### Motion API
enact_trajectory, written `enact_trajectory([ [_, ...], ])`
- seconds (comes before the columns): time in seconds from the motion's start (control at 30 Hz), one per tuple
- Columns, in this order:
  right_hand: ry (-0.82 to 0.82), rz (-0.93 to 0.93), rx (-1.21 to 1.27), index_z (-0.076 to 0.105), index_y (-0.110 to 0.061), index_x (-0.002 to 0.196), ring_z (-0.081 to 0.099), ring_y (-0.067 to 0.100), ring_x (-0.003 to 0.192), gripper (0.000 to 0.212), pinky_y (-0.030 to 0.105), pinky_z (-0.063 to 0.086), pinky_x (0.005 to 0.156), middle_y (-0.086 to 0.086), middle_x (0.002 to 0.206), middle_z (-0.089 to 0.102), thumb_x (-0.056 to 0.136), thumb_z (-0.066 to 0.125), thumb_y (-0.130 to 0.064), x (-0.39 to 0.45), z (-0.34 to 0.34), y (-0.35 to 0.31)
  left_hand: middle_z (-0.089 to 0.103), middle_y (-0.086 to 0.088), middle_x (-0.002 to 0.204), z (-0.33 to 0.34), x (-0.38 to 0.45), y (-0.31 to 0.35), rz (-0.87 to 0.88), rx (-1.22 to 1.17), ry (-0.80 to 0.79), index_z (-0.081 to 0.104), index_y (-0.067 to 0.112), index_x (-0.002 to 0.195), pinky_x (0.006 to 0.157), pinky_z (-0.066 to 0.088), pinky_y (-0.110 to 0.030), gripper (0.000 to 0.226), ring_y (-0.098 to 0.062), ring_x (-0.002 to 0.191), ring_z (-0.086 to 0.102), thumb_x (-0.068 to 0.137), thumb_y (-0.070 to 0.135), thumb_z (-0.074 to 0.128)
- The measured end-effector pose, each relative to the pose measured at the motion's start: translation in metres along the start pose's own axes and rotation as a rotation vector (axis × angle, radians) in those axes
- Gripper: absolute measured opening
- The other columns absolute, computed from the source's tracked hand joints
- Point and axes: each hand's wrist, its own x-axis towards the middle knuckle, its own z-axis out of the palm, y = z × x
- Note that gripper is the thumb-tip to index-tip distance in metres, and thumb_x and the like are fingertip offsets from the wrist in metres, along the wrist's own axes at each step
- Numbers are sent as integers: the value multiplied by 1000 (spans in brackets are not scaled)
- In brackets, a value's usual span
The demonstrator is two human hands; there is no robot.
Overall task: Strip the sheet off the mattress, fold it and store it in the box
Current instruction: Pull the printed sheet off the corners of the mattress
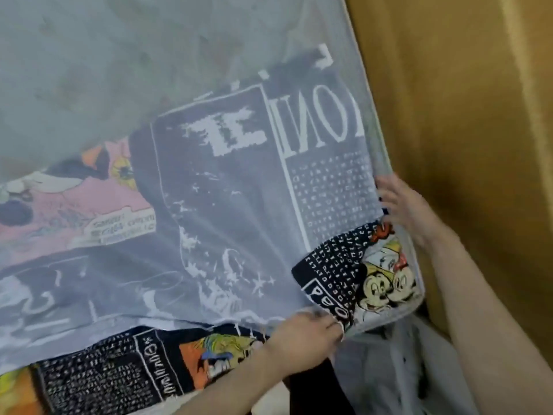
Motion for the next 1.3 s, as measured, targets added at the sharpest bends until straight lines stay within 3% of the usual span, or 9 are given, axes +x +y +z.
enact_trajectory([
  [0.2,275,209,-326,37,-27,148,57,21,120,82,34,44,92,-1,133,59,81,71,-59,-12,31,128,59,-16,124,74,50,-6,-150,180,-327,56,5,126,96,51,-42,41,-35,119,56,86,6,63],
  [0.37,366,179,-215,41,-29,139,62,20,113,81,35,49,90,-6,122,62,76,56,-78,-35,67,189,53,-13,124,108,79,6,-168,333,-362,55,9,132,93,43,-47,45,-35,114,52,89,22,59],
  [0.53,415,142,-68,40,-22,139,56,12,111,101,38,50,90,-10,128,56,62,66,-82,-53,90,219,31,-8,163,125,100,9,-55,575,-390,42,15,153,119,-7,-66,57,-36,154,5,100,37,41],
  [0.6,520,137,-170,43,-19,135,58,12,101,75,33,47,77,-8,118,59,77,69,-61,-52,89,232,25,-8,167,122,109,8,-48,504,-419,33,17,158,117,-21,-63,59,-34,157,-2,101,33,37],
  [0.7,696,212,-42,58,-15,122,65,26,102,27,32,47,76,3,113,69,97,55,-23,-47,72,252,22,-9,167,111,112,2,-9,336,-346,34,12,156,127,-4,-52,60,-29,157,4,98,22,43],
  [0.87,584,234,160,65,-8,110,58,16,79,26,29,43,65,-4,90,63,98,54,-29,-51,22,289,49,-14,147,95,102,-26,-62,341,-125,59,10,130,103,43,-47,41,-36,130,52,93,27,58],
  [1.07,414,319,214,68,-13,118,70,25,99,33,46,58,92,5,109,70,89,67,-27,-58,6,330,51,-6,134,113,110,-24,-259,462,-206,53,16,127,101,39,-43,49,-30,118,52,97,54,47],
  [1.2,502,228,334,68,-10,93,67,23,77,16,40,56,73,5,79,68,92,62,-25,-58,13,344,57,-9,125,112,142,-13,-250,400,19,58,11,122,91,44,-44,41,-33,109,57,100,45,49],
  [1.3,535,155,365,61,-10,105,67,27,87,24,46,55,81,11,92,68,99,56,-33,-60,25,344,52,-10,140,89,184,-20,-170,442,142,54,15,136,96,42,-47,40,-35,124,51,104,38,47],
])
